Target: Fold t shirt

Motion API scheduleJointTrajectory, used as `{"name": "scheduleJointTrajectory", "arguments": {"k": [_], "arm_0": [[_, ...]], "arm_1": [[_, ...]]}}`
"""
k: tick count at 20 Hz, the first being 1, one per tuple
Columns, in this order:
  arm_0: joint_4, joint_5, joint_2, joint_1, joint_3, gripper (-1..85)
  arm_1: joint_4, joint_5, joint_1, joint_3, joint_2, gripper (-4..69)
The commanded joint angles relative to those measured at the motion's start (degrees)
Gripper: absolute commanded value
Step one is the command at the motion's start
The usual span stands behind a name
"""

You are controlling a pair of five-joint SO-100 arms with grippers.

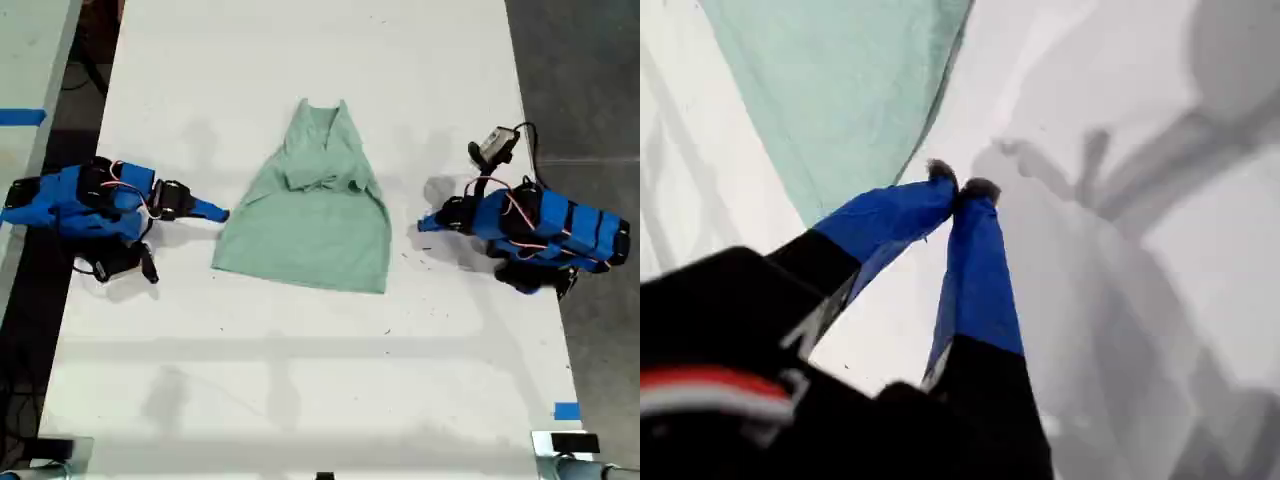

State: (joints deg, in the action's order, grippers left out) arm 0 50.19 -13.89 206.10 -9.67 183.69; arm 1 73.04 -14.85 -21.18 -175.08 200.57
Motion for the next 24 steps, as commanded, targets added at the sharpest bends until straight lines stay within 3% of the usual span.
{"name": "scheduleJointTrajectory", "arguments": {"k": [1,14,19,21,24], "arm_0": [[4.7,5.5,0.4,-5.1,0.0,-0.1],[5.1,6.4,0.4,-5.4,0.1,-0.1],[5.1,6.4,0.4,-5.5,0.1,-0.1],[5.1,6.4,0.4,-5.6,0.1,-0.1],[5.1,6.4,0.4,-5.6,0.1,-0.1]], "arm_1": [[0.9,12.0,-0.4,-2.9,0.4,0.7],[1.0,12.6,-0.1,-2.9,0.4,0.7],[-5.2,12.8,5.4,7.0,-1.8,0.8],[-8.1,13.4,7.9,12.8,-12.0,0.8],[-17.8,13.4,11.4,19.5,-34.7,0.8]]}}
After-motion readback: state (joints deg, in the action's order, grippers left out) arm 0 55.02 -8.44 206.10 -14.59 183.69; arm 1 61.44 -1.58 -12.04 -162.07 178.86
